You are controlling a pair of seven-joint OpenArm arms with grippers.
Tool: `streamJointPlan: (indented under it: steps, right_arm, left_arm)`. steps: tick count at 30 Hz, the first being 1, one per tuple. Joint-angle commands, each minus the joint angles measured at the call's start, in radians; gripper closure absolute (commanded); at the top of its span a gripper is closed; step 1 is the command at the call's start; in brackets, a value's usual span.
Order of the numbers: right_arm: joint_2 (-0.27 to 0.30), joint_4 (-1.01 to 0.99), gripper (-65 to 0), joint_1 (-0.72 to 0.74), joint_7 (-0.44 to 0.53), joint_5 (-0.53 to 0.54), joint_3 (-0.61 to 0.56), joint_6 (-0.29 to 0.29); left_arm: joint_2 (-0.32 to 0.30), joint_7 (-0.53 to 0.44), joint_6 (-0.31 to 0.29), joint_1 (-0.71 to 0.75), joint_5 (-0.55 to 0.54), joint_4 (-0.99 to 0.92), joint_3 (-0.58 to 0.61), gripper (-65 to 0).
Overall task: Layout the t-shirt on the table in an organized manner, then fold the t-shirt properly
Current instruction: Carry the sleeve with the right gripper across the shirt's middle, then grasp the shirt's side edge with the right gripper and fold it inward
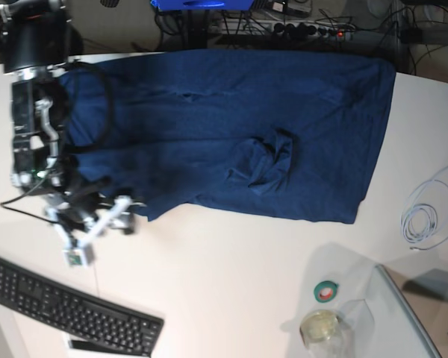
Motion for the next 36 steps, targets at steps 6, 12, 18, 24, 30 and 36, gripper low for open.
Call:
streamJointPlan:
  steps: [6,12,18,24,30,36]
  right_arm:
    - [0.106,-0.255,-36.0,0.118,0.053,0.029,-0.027,0.074]
    - [0.06,-0.155,-35.7,0.043,0.039,0.022,-0.068,0.204]
    - [-0.011,0.006,-35.6,-0.038,0.05,0.022,-0.282,0.206]
    - [-0.161,-0.094,-35.9,0.063,0.045,0.022,-0.378,0.097]
    - [-0.241,-0.35,-35.9,0.21,0.079,0.022,-0.521,0.036]
    - [-0.282,-0.519,-35.7,0.263,0.168,0.022,-0.529,0.032]
  left_arm:
    - [-0.083,-0.023,-0.002,-0.037,-0.02,0.062,0.242,0.0]
    - [-0.081,-0.023,0.003,-0.132,-0.02,0.082,0.419,0.0]
    - [-0.017,-0.024,0.0,-0.212,0.123,0.053,0.472,0.0]
    - [0.049,-0.026,-0.049,-0.218,0.267,0.073,0.262,0.0]
    - [0.044,-0.024,-0.049,-0.166,0.304,0.073,0.006,0.0]
    - [0.029,-0.026,-0.049,-0.095,0.315,0.065,-0.075,0.0]
